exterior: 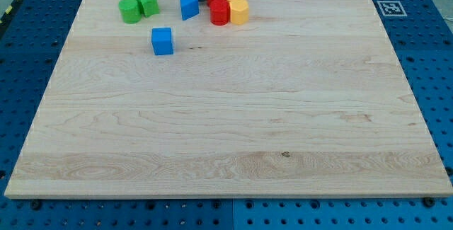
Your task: Push the blue triangle towards red circle
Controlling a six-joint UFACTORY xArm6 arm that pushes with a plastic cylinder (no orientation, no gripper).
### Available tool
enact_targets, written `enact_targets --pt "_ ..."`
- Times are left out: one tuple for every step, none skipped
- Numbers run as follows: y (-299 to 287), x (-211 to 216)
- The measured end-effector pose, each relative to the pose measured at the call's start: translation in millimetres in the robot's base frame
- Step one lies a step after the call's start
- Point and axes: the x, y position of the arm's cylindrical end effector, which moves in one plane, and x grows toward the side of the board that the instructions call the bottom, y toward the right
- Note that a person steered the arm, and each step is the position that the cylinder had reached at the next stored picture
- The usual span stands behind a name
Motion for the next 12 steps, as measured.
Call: enact_targets --pt "3.2 54.9" --pt "-12.2 60.9" --pt "-13.3 14.5" --pt "-13.3 -12.7" --pt "-27.7 -31.2" --pt "-52.4 -32.4" --pt "-59.6 0.7" --pt "-55.2 17.0" --pt "-53.7 31.8" --pt "-53.6 59.7" --pt "-53.7 84.8" --pt "-54.5 58.7"
